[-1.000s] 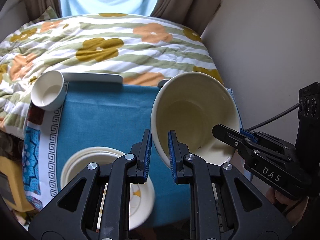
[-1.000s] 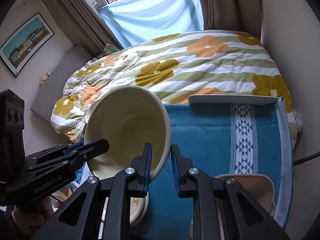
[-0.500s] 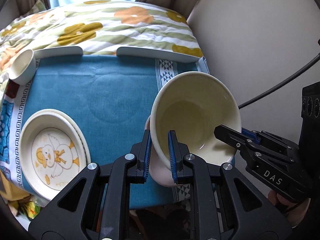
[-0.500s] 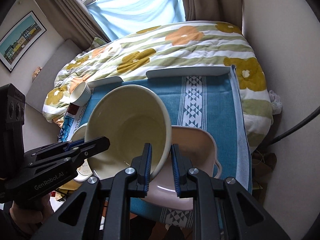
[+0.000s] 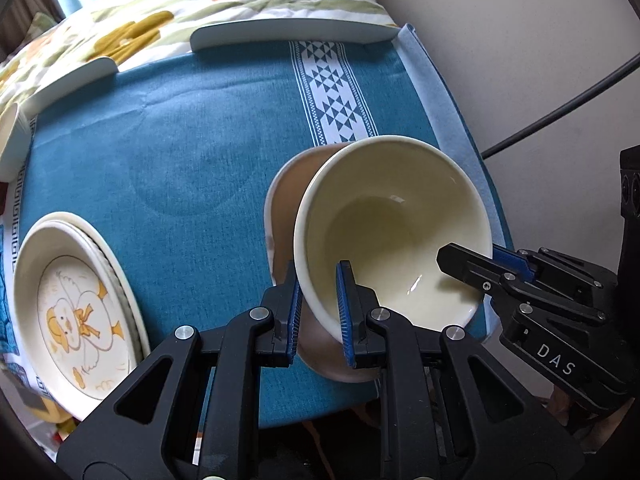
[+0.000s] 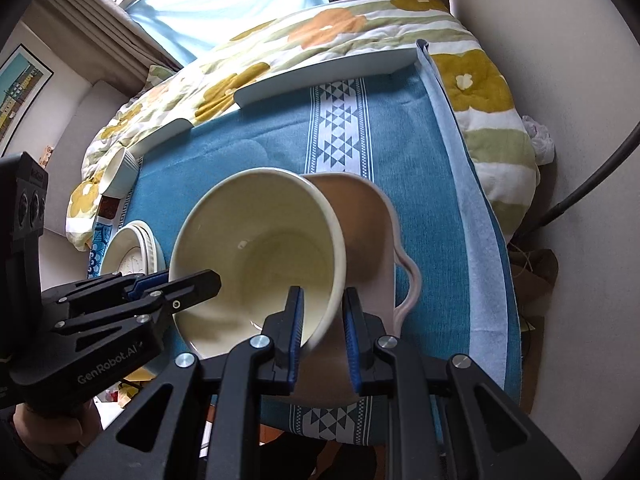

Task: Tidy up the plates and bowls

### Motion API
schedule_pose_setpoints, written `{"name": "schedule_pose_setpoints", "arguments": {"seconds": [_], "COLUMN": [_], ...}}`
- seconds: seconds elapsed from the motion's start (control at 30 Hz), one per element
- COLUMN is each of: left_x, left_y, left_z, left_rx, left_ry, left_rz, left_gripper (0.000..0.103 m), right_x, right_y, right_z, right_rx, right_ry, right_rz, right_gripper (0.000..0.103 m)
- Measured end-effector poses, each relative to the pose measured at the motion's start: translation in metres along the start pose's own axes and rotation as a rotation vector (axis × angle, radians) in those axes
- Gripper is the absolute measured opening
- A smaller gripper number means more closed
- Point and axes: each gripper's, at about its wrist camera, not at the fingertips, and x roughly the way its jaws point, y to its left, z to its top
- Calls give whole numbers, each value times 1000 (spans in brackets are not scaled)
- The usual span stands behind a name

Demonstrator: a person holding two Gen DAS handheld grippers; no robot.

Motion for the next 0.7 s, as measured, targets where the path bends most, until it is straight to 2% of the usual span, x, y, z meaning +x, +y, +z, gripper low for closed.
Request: {"name": "schedule_pose_setpoints", "arguments": {"seconds": [0.27,0.7], "left_x": [18,27], "left_y": [-7,-11], "left_z": [6,7], "left_rx": [73,114], "left_ry": [22,34], "left_rz": [50,95], "left_gripper": [14,14], "right_x": [10,13], "right_y": [-4,-8], "right_z": [-1,-8], "right_rx": [-3,1], "right_ry": [17,29], "right_rz": [-40,-35], "right_gripper": [18,18]}}
